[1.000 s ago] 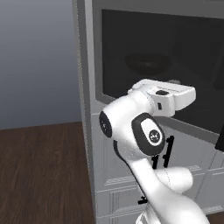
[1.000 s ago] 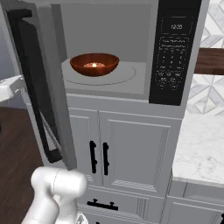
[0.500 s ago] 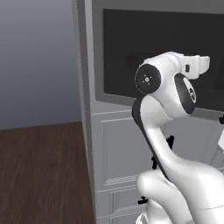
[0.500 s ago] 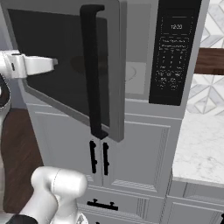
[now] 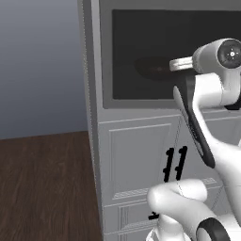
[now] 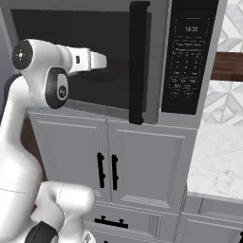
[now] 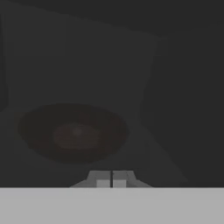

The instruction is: Open the microwave, place the bowl with waffle inside the microwave, then close the microwave door and turn it on.

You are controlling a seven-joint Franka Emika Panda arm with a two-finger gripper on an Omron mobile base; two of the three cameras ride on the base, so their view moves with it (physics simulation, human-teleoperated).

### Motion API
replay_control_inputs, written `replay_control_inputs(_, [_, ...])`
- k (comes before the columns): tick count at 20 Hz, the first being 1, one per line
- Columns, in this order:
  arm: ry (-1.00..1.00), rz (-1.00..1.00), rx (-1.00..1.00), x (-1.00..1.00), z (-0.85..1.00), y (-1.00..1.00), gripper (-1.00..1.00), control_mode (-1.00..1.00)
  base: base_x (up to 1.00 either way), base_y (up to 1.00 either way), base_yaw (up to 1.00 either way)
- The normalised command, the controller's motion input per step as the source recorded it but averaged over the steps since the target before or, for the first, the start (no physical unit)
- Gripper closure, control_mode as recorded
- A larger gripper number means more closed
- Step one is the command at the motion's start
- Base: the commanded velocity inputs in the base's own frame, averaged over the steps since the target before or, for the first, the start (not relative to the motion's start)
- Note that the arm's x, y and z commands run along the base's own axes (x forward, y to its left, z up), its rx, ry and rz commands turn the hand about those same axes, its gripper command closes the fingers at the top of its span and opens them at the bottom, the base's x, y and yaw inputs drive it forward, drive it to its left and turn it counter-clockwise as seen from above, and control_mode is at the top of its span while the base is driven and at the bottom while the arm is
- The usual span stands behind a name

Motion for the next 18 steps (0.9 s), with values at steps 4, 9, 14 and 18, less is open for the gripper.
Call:
replay_control_inputs(4, [0.00,0.44,0.10,1.00,-0.48,-0.12,1.00,-1.00,0.00,0.00,0.00])
replay_control_inputs(9, [0.00,0.19,0.11,1.00,-0.65,-0.12,1.00,-1.00,0.00,0.00,0.00])
replay_control_inputs(14, [0.00,0.14,0.07,1.00,-0.71,-0.10,1.00,-1.00,0.00,0.00,0.00])
replay_control_inputs(18, [0.02,0.06,0.08,-0.01,-0.15,-0.31,1.00,-1.00,0.00,0.00,0.00])
